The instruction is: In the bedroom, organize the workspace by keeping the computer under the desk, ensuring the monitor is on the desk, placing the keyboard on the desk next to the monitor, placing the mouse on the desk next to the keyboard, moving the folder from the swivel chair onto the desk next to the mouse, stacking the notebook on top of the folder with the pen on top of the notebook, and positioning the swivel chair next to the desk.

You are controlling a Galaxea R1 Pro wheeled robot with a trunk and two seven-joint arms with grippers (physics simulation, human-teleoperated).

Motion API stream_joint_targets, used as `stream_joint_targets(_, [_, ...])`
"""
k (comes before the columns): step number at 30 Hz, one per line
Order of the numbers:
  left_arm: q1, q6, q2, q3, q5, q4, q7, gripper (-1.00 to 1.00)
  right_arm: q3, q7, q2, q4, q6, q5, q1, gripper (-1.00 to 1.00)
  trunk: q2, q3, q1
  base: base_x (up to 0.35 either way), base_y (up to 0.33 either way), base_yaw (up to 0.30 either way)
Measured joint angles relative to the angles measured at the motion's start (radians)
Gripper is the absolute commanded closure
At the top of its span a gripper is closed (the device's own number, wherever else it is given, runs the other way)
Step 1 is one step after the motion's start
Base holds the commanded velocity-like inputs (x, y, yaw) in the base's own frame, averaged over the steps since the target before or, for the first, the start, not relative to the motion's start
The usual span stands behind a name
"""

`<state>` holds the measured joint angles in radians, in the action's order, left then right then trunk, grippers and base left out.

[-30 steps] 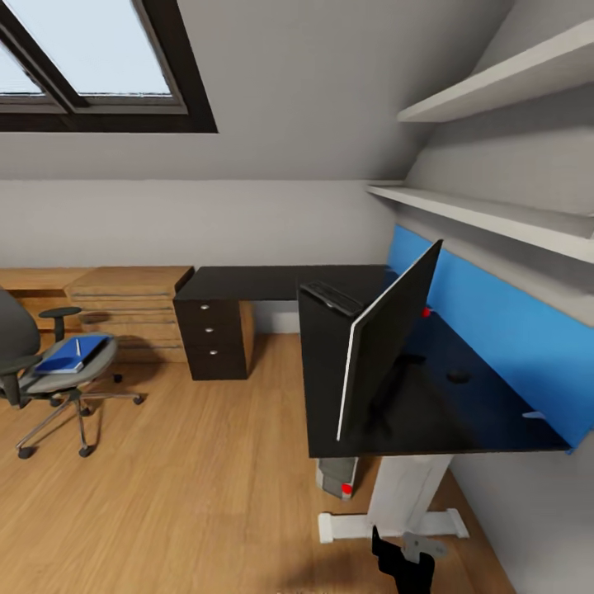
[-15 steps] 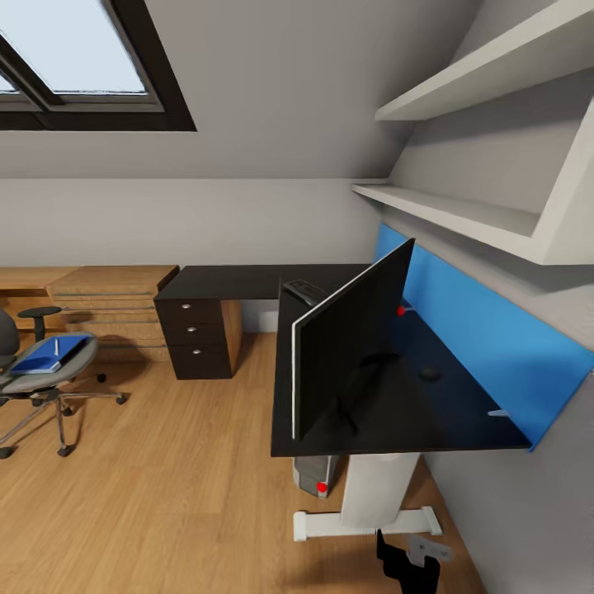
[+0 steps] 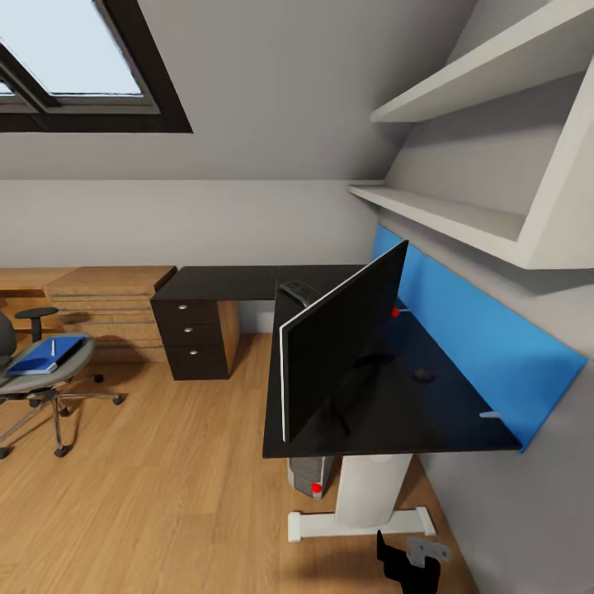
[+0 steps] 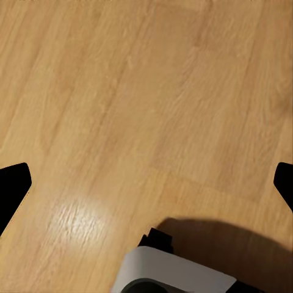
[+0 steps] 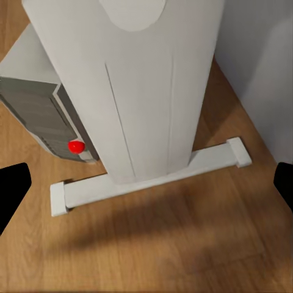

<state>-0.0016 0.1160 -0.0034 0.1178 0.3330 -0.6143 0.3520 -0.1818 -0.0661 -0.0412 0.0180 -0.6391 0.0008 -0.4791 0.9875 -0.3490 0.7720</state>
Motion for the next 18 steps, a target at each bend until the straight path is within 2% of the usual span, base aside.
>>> stream_joint_targets(6, [0.0, 0.0, -0.001, 0.001, 0.001, 0.0, 0.0, -1.0, 0.0, 0.0, 0.001, -0.002, -0.003, 0.001, 0.0, -1.0, -0.042, 0.019, -0.023, 0.0, 0.0, 0.0])
stream_joint_targets(10, [0.0, -0.004, 0.0, 0.001, 0.001, 0.001, 0.0, -1.0, 0.003, 0.005, 0.035, -0.005, -0.021, 0.001, 0.0, -1.0, -0.07, 0.031, -0.038, 0.0, 0.0, 0.0])
stream_joint_targets(18, [0.0, -0.007, 0.001, 0.001, 0.002, 0.003, 0.0, -1.0, 0.051, -0.007, 0.07, -0.018, -0.105, 0.011, -0.001, -1.0, -0.126, 0.057, -0.069, 0.0, 0.0, 0.0])
